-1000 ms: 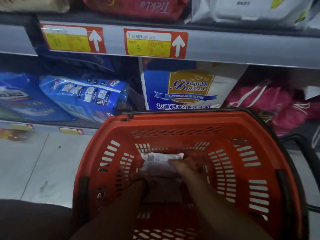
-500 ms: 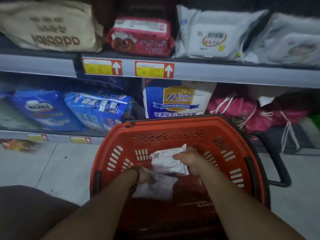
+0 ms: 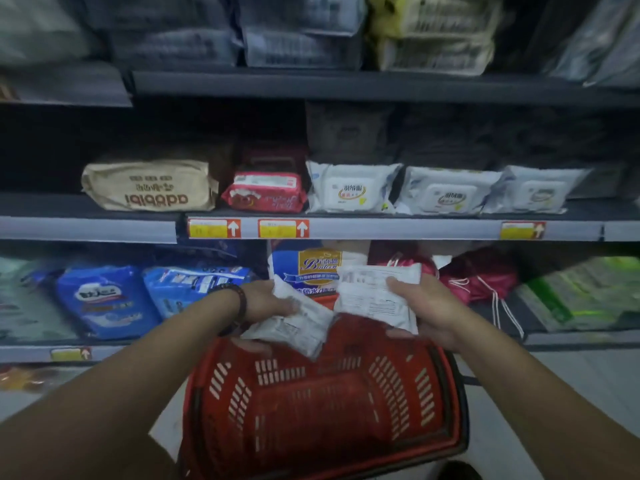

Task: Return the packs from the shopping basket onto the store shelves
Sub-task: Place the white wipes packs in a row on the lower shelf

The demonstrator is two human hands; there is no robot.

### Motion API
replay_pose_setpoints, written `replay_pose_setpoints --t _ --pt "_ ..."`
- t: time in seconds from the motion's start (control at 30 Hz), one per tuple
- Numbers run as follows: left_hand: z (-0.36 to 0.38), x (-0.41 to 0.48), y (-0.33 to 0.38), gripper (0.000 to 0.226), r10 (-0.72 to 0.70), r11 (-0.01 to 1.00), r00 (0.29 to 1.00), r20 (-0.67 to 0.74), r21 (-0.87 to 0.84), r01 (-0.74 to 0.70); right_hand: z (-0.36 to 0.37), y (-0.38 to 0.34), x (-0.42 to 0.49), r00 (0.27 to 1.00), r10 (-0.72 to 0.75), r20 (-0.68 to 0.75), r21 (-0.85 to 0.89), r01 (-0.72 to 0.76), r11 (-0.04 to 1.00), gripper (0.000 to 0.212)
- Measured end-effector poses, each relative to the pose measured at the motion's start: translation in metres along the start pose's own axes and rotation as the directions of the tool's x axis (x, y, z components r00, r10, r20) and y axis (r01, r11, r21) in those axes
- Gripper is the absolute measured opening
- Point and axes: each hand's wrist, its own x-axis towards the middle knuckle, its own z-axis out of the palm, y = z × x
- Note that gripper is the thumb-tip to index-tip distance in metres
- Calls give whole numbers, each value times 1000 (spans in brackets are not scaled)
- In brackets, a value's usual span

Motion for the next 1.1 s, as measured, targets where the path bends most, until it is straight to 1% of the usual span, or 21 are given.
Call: replay_pose_setpoints --t 0.03,0.1,0.17,0.27,0.33,0.4,0.43,0.47,0.5,0.57,0.63,0.67,0.7,0.73,0.77,0.8,0.87,0.9,0.97,1.03,1.1 --pt "0 -6 7 70 95 995 993 -68 20 -94 -2 4 -4 999 8 -44 122 -3 993 21" --pt "16 -13 12 41 312 949 930 -193 27 -313 2 10 -5 991 58 -123 385 -6 923 22" --pt "38 -24 21 38 482 869 824 -298 46 -492 6 9 -3 974 99 -204 548 30 836 21" --pt "63 -25 37 42 582 766 644 -497 69 -639 7 2 -1 928 102 -358 506 101 856 16" --pt "71 -22 48 49 583 739 580 -569 75 -669 7 1 0 923 123 -365 516 91 852 18" --pt "77 -23 55 54 618 754 610 -496 155 -638 13 -3 -1 948 166 -271 606 34 795 21" --pt "81 -22 54 57 624 769 652 -430 190 -611 17 -5 -1 956 185 -227 646 6 763 25" --pt "84 -23 54 60 617 782 696 -368 193 -592 20 -7 0 962 189 -195 673 -9 740 29" --pt "86 -24 53 59 586 804 738 -333 132 -579 23 -8 1 965 187 -184 692 -8 722 30" --pt "86 -23 57 42 530 808 768 -359 -60 -586 23 -10 1 965 183 -186 706 1 708 28" --pt "83 -17 59 22 475 789 757 -448 -163 -592 23 -12 -2 968 186 -171 718 -7 696 24" --pt "79 -16 61 21 440 785 747 -499 -190 -590 24 -13 -4 967 192 -165 716 -16 698 22" --pt "76 -13 61 31 395 788 750 -530 -225 -574 25 -12 -4 966 194 -168 711 -18 703 21" --pt "72 -14 62 44 326 793 785 -526 -299 -530 27 -11 -6 967 191 -171 702 -17 712 21" --pt "69 -14 63 55 220 791 851 -477 -424 -442 29 -9 -6 965 191 -177 691 -16 722 22" --pt "66 -14 63 61 124 770 918 -376 -547 -328 32 -7 -6 963 196 -184 681 -19 732 23" --pt "60 -15 64 54 52 702 988 -145 -699 -139 37 -2 -7 956 206 -211 653 -19 757 25" --pt "58 -16 64 51 59 686 997 -52 -724 -78 38 0 -7 953 205 -224 636 -17 772 25" --pt "56 -22 64 44 79 684 995 64 -730 -8 42 2 -9 952 187 -241 604 -4 797 24" --pt "56 -24 62 38 87 635 991 105 -772 26 46 4 -12 952 143 -270 584 44 811 23" --pt "55 -28 63 36 111 532 990 90 -846 17 49 4 -16 948 89 -307 576 111 810 21"
